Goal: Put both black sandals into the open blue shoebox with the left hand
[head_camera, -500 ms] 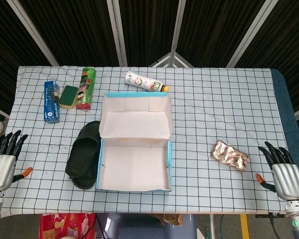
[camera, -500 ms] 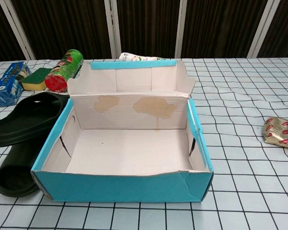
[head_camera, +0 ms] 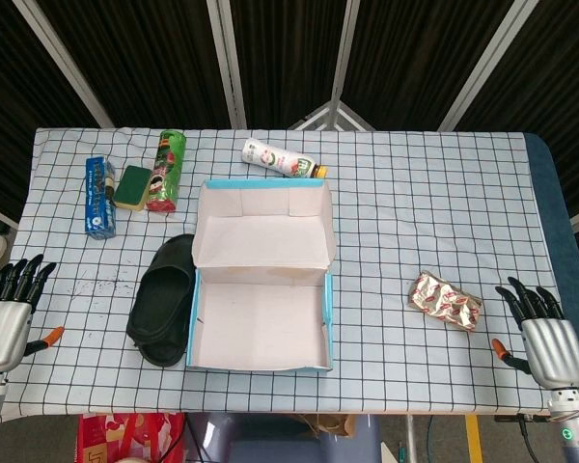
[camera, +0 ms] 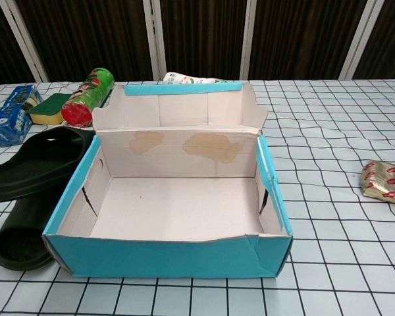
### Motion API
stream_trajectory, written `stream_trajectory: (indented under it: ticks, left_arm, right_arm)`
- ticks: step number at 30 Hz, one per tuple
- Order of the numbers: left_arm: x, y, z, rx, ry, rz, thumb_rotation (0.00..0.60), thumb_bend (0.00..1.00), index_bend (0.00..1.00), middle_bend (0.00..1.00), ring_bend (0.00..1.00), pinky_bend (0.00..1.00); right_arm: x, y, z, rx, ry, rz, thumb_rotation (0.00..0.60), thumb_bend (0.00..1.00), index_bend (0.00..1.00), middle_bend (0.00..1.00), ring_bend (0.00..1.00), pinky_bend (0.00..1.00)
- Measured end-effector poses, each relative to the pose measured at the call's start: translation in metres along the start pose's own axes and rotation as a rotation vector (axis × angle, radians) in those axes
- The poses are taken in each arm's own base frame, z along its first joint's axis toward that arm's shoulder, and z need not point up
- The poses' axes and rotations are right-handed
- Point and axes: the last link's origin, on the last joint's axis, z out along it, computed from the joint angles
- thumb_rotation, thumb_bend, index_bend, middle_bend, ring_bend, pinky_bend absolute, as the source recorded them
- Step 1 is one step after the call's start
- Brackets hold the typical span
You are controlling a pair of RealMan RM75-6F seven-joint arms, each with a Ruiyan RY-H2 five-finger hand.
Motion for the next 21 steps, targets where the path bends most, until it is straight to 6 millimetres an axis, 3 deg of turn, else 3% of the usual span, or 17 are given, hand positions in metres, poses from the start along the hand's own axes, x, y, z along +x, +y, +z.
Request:
stream_trajectory:
  ticks: [6, 11, 14, 21]
  left_arm:
    - [-0.002, 0.000, 0.003, -0.002, -0.018, -0.011, 0.600, 0.24, 0.10, 0.00, 0.00, 0.03]
    - [0.005, 0.004, 0.008, -0.041, -0.052, -0.125, 0.600, 0.23, 0.10, 0.01, 0.00, 0.03]
    - [0.015, 0.006, 0.019, -0.077, -0.139, -0.173, 0.600, 0.23, 0.09, 0.03, 0.00, 0.03]
    - [0.047, 0.013, 0.066, -0.133, -0.441, -0.153, 0.600, 0.23, 0.08, 0.06, 0.00, 0.03]
  right_arm:
    - [-0.001, 0.001, -0.001, -0.008, -0.021, 0.004, 0.600, 0.29, 0.16, 0.08, 0.16, 0.10]
    - [0.001, 0.002, -0.003, -0.003, -0.007, 0.021, 0.600, 0.29, 0.16, 0.08, 0.16, 0.10]
    - [0.000, 0.003, -0.002, -0.002, -0.013, 0.030, 0.600, 0.29, 0.16, 0.08, 0.16, 0.10]
    - [-0.004, 0.001, 0.005, 0.010, -0.032, 0.030, 0.600, 0.29, 0.16, 0.08, 0.16, 0.10]
